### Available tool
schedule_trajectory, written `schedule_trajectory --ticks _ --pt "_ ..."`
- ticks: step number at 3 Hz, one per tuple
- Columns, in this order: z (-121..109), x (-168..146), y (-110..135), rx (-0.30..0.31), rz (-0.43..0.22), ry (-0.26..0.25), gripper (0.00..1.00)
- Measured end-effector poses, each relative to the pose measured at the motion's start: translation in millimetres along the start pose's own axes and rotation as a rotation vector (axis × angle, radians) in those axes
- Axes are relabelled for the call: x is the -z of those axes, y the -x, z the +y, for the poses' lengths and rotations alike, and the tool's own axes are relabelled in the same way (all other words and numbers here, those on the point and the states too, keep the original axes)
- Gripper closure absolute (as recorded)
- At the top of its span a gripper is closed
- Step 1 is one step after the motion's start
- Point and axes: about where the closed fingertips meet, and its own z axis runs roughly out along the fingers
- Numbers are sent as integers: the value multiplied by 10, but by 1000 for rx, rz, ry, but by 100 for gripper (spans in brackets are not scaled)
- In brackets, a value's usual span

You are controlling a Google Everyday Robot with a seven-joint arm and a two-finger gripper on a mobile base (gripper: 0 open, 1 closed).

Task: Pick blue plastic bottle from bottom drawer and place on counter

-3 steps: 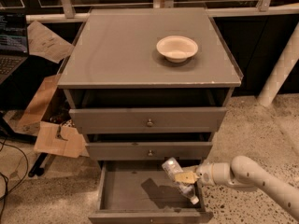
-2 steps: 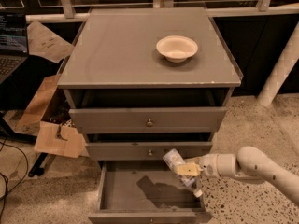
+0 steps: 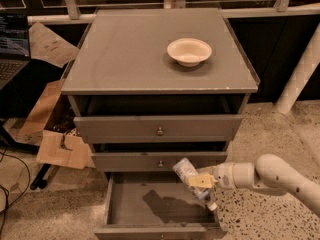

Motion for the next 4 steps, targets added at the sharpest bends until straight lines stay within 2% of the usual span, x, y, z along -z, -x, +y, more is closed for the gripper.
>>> schedule_trajectory --ticks 1,2,3,4 --pt "511 267 262 74 -21 10 100" --pt "1148 565 516 147 -22 30 100" --pt "1773 813 842 253 -13 47 100" --pt "2012 869 1046 304 -4 57 100"
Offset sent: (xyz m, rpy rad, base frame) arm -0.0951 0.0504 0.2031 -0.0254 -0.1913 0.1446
